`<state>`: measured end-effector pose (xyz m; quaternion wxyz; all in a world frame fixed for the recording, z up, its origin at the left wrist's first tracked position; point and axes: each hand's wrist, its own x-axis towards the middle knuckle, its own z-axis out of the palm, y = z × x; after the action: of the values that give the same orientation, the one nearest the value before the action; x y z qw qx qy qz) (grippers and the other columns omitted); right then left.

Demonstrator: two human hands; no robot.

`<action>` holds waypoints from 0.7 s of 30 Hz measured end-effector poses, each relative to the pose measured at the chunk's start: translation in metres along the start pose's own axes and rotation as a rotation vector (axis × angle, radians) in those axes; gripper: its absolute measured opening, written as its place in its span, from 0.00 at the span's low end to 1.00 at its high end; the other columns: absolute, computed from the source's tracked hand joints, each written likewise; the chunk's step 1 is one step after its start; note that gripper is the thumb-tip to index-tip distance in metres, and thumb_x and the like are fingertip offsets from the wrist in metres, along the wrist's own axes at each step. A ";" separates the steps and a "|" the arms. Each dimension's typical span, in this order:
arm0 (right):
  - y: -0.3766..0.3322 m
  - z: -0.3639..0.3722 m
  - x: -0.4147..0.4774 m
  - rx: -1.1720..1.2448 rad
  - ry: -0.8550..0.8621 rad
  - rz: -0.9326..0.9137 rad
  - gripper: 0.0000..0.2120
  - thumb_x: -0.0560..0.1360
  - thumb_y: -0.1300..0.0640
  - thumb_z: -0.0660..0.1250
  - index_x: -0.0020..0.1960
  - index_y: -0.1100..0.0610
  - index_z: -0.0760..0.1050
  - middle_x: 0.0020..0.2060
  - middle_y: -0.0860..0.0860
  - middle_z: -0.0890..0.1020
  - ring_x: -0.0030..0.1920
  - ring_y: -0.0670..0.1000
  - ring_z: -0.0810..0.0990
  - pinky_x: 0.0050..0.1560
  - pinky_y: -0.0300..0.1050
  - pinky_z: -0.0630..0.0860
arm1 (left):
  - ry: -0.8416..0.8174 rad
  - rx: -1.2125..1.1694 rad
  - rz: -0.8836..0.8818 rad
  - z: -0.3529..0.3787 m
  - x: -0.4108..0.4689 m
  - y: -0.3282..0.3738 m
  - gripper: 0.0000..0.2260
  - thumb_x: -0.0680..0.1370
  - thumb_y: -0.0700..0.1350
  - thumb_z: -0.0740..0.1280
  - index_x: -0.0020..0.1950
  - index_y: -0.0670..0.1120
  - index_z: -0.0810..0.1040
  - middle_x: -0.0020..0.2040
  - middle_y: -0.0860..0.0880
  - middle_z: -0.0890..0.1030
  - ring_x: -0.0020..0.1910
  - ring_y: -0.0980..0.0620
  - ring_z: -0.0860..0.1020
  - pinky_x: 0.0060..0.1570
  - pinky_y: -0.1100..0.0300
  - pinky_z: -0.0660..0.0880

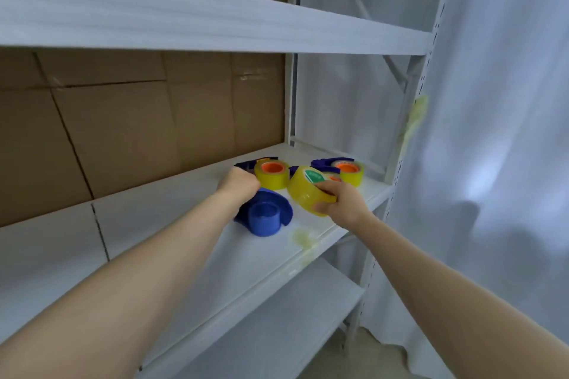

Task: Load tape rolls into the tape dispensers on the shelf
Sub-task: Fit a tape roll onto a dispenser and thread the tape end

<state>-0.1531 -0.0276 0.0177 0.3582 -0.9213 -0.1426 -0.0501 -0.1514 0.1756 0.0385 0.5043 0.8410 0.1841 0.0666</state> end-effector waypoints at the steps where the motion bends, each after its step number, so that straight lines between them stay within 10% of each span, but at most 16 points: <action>1: 0.011 -0.004 0.010 0.005 0.002 0.002 0.24 0.72 0.61 0.70 0.67 0.56 0.73 0.60 0.54 0.78 0.60 0.57 0.75 0.60 0.48 0.73 | 0.005 0.013 0.008 0.013 0.010 0.007 0.06 0.72 0.36 0.62 0.35 0.43 0.72 0.32 0.43 0.72 0.31 0.45 0.70 0.29 0.62 0.61; 5: 0.040 -0.019 0.056 0.175 -0.028 0.032 0.22 0.71 0.64 0.69 0.65 0.57 0.74 0.55 0.53 0.79 0.56 0.54 0.76 0.56 0.46 0.72 | 0.039 0.043 -0.011 0.058 0.056 0.033 0.13 0.76 0.41 0.62 0.57 0.36 0.77 0.45 0.38 0.78 0.42 0.43 0.76 0.32 0.59 0.68; 13: 0.063 -0.015 0.111 0.668 -0.138 0.209 0.15 0.71 0.67 0.68 0.55 0.54 0.77 0.51 0.53 0.80 0.55 0.56 0.77 0.56 0.50 0.75 | 0.061 -0.014 -0.055 0.078 0.096 0.042 0.11 0.74 0.42 0.66 0.54 0.40 0.80 0.50 0.41 0.82 0.50 0.44 0.80 0.53 0.53 0.77; 17: 0.059 -0.001 0.127 0.892 -0.243 0.250 0.10 0.72 0.68 0.66 0.52 0.60 0.76 0.49 0.59 0.81 0.50 0.59 0.80 0.44 0.49 0.80 | 0.010 -0.298 -0.156 0.076 0.086 0.051 0.11 0.76 0.47 0.63 0.48 0.41 0.80 0.41 0.44 0.82 0.36 0.49 0.80 0.35 0.59 0.78; 21: 0.058 0.016 0.149 1.014 -0.485 0.195 0.08 0.76 0.65 0.62 0.53 0.57 0.75 0.47 0.55 0.81 0.51 0.55 0.80 0.56 0.53 0.76 | -0.032 -0.378 -0.174 0.080 0.082 0.050 0.16 0.73 0.54 0.70 0.52 0.44 0.79 0.46 0.45 0.84 0.42 0.49 0.82 0.37 0.59 0.78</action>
<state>0.0060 -0.0234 -0.0026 0.7156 -0.6281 -0.1413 0.2710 -0.0397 0.1192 0.0378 0.6599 0.7133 0.2321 0.0427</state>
